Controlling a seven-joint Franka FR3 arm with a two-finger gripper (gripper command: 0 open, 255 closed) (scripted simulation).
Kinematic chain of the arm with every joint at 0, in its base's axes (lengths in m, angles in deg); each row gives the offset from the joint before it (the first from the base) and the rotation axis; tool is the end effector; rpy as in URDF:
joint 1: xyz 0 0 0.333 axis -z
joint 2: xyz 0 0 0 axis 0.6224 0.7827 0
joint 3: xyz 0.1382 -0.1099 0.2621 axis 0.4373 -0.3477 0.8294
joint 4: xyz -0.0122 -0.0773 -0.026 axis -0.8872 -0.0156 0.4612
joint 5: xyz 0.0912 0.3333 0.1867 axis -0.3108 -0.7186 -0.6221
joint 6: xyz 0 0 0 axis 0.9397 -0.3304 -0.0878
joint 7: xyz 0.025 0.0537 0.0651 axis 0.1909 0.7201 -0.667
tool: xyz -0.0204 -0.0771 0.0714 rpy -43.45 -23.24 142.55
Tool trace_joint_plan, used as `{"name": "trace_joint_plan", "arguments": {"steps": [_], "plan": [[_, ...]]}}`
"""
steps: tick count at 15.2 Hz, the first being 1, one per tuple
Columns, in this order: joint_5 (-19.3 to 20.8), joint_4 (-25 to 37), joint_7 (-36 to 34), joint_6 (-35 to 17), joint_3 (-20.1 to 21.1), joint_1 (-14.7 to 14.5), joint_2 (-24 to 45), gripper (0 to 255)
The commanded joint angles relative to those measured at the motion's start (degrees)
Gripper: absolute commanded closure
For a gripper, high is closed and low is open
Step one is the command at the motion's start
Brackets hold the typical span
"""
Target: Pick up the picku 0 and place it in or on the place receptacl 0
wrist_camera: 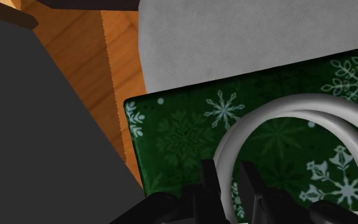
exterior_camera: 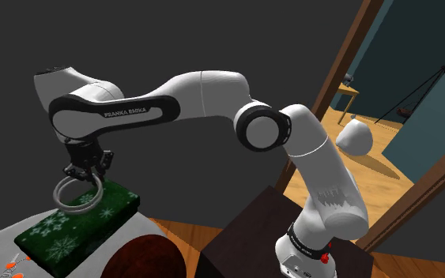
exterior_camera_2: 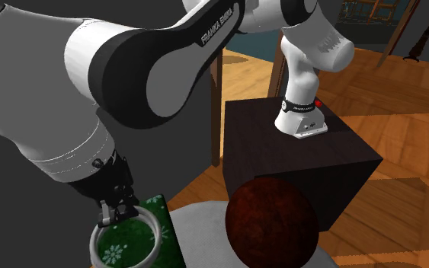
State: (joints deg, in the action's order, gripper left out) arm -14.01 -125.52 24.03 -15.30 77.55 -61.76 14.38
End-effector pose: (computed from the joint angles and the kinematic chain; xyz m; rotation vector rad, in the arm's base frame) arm 0.6062 0.4385 0.3449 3.0472 0.0444 -0.1951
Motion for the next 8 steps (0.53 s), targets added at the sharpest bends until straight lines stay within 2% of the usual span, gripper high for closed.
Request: {"name": "trace_joint_plan", "arguments": {"steps": [1,8], "plan": [[0.1,-0.5,0.0,-1.1,-0.1,0.1,0.6,255],[0.6,-3.5,-0.4,-5.4,-0.4,0.4,2.0,255]]}}
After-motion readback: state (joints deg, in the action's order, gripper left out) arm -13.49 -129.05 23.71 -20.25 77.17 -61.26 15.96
